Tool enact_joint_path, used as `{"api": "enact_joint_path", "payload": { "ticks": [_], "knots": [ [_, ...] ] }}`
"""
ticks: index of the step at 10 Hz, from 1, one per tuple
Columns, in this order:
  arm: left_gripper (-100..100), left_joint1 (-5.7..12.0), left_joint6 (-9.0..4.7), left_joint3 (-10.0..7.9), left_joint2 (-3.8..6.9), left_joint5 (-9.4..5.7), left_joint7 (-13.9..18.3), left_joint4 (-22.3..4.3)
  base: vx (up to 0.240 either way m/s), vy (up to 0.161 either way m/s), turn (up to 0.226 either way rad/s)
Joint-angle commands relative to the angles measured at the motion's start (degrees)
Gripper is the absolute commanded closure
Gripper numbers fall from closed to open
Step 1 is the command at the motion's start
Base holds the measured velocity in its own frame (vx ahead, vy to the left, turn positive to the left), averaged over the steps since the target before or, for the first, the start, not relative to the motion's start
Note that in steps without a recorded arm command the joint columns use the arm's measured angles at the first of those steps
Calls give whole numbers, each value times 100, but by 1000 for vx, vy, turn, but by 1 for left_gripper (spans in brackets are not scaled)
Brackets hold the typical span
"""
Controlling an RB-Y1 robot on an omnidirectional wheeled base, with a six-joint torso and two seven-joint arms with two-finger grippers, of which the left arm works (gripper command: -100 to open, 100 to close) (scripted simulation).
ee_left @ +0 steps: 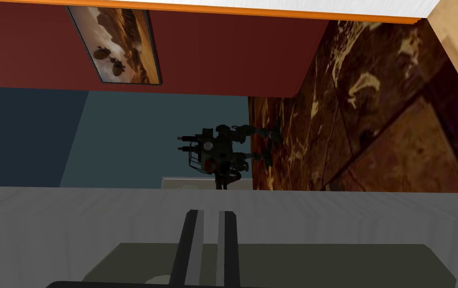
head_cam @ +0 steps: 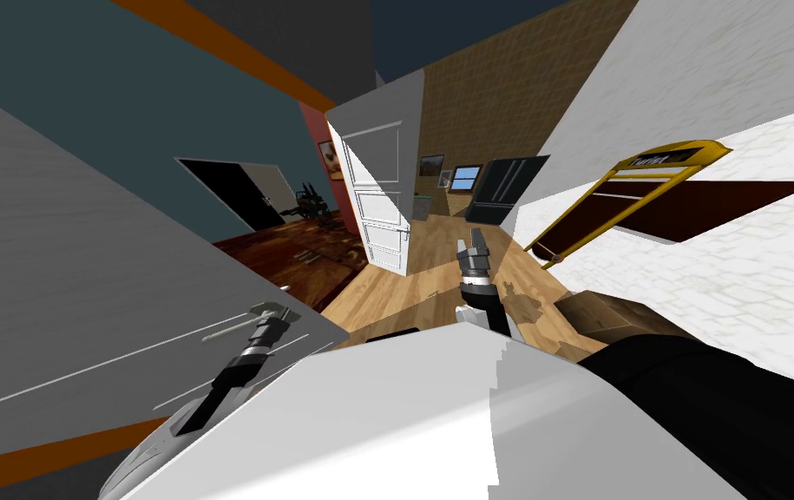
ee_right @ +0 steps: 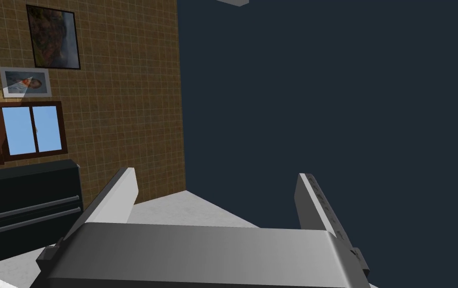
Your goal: Pull the door open
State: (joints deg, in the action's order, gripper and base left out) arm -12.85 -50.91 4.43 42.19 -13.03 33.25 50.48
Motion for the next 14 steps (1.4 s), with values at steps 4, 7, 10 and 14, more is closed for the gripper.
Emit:
{"api": "enact_joint_path", "payload": {
  "ticks": [4, 7, 10, 14],
  "knots": [
    [-100, -5, 41, -189, 93, -90, -22, -118, -5, -26, 42],
    [-100, -3, 81, -236, 94, -117, -22, -135, -5, -22, 35],
    [-100, -3, 81, -236, 94, -117, -22, -135, -8, -8, 18],
    [-100, -2, 121, -283, 95, -145, -23, -151, -3, -13, 2]
  ]
}}
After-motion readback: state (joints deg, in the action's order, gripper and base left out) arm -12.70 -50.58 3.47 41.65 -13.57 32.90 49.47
